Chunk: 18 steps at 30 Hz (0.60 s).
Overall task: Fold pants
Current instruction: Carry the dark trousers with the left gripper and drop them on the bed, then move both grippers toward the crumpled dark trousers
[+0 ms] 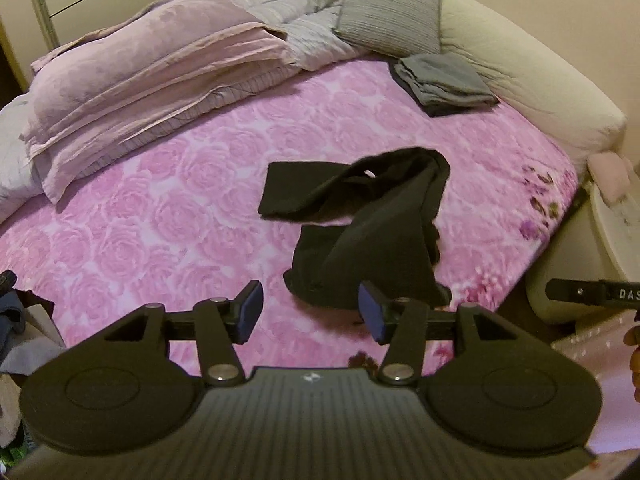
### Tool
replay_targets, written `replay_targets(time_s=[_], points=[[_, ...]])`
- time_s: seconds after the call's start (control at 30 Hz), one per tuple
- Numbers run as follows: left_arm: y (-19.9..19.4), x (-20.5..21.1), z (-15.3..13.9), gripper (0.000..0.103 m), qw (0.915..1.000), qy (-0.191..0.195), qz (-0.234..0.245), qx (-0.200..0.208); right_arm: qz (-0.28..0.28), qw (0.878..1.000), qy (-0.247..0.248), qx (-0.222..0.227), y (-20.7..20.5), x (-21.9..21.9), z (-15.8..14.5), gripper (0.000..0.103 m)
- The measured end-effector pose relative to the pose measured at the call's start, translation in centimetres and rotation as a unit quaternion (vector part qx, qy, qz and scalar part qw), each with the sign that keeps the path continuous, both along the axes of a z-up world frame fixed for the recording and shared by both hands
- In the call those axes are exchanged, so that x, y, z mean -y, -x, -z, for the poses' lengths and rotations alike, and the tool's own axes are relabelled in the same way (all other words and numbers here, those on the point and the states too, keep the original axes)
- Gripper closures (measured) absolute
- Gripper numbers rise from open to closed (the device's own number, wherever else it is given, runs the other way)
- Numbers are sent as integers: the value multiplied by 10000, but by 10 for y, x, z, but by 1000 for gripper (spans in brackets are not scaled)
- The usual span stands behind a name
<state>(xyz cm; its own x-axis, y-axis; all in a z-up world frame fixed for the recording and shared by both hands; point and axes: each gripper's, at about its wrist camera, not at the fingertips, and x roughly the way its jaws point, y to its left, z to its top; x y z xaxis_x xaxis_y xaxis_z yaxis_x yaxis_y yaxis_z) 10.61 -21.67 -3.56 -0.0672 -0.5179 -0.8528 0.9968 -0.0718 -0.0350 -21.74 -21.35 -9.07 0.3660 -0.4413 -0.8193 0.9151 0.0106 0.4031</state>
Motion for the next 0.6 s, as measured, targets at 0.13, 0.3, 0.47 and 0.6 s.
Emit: replay_targets(time_s=[0.13, 0.3, 0.47, 0.6], points=[[-8, -16, 5, 53, 9998, -38, 207, -44, 112, 9999, -14, -62, -11, -18, 0, 25], [-14, -31, 9, 53, 9994, -103, 310, -71, 130, 9998, 13, -132, -18, -33, -4, 25], [-13, -38, 9, 52, 9995, -111, 283, -90, 96, 9998, 52, -172, -18, -36, -6, 25], [-6, -41, 10, 52, 9997, -134, 200, -73, -13, 9998, 23, -191, -12, -34, -5, 25]])
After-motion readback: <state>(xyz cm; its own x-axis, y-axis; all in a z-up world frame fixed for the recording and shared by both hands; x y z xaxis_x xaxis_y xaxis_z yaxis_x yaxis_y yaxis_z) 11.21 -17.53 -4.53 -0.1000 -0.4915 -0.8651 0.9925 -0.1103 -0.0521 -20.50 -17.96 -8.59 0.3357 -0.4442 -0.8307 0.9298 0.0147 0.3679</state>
